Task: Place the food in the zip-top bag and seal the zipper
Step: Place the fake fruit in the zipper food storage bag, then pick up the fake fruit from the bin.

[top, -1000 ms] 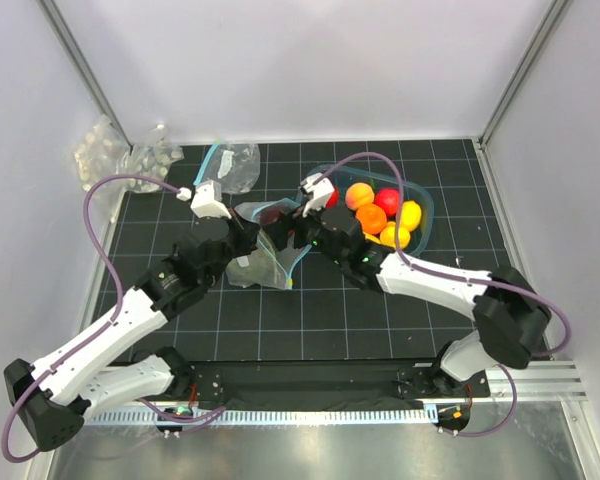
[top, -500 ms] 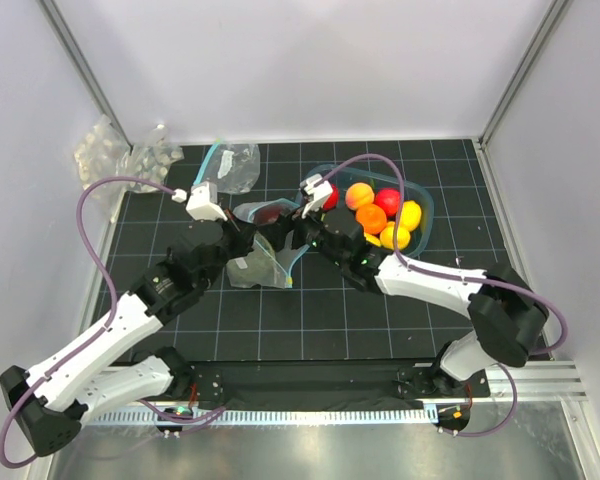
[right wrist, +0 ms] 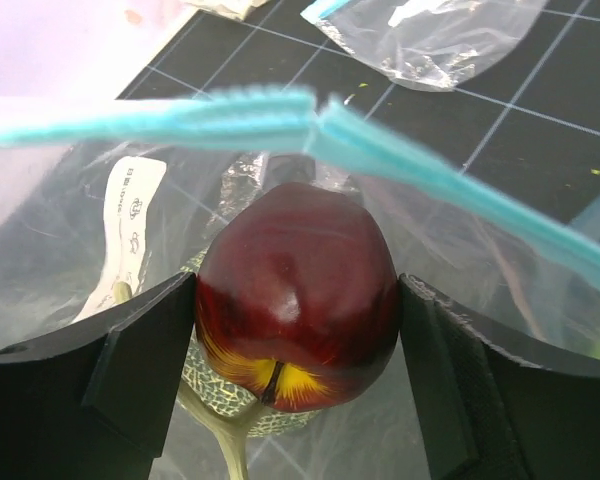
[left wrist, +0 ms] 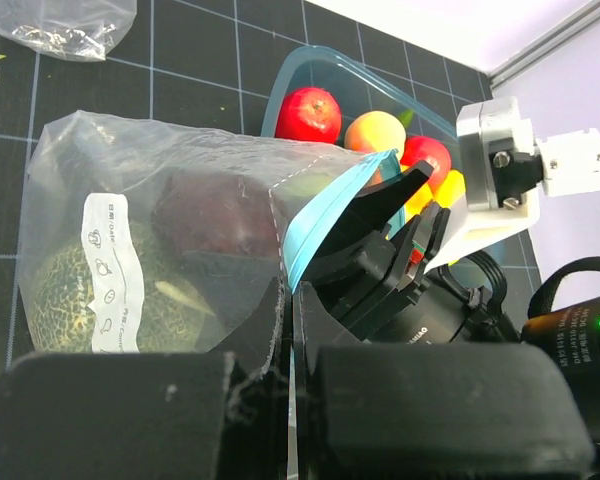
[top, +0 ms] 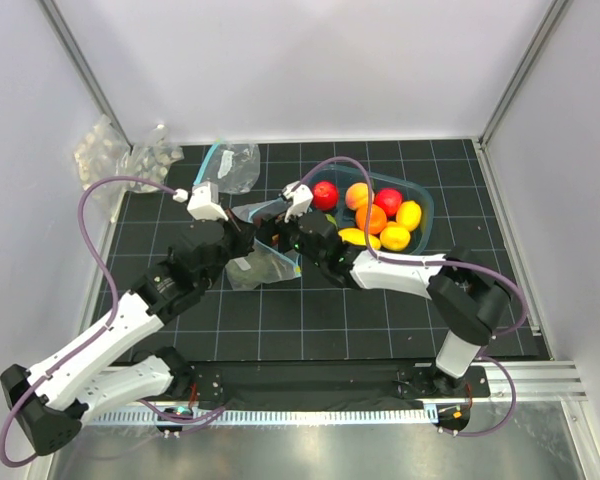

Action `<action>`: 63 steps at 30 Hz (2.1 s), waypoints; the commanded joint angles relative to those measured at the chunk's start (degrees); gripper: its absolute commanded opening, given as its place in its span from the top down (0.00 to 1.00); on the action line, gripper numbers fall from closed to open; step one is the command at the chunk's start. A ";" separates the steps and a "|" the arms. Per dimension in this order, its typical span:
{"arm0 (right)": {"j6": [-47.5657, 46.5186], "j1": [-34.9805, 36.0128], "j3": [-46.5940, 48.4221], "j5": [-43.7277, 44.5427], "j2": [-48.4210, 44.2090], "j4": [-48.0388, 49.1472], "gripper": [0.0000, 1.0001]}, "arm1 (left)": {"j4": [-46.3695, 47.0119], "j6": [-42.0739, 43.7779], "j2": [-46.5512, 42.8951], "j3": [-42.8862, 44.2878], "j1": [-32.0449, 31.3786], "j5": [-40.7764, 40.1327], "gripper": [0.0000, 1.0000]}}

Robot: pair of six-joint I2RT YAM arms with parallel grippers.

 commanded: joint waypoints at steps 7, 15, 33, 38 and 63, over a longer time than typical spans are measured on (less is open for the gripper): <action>-0.90 0.15 0.51 4.01 -11.53 -5.62 0.13 | 0.99 0.25 3.73 1.89 1.47 -2.35 1.00; -5.47 0.15 0.43 5.41 -18.99 -15.38 0.24 | 1.00 -0.81 4.53 1.53 3.49 -0.76 1.00; 7.61 -13.72 -1.77 12.49 -26.40 -28.31 0.35 | 2.49 -1.60 0.66 -1.28 3.58 -4.45 1.00; 9.38 -17.25 4.27 8.49 -14.29 -33.75 0.20 | 3.11 -1.86 0.92 -1.63 3.67 -3.40 1.00; 12.02 -17.77 21.70 1.63 10.44 -48.53 0.25 | 4.60 -1.60 1.36 -1.63 3.58 0.29 1.00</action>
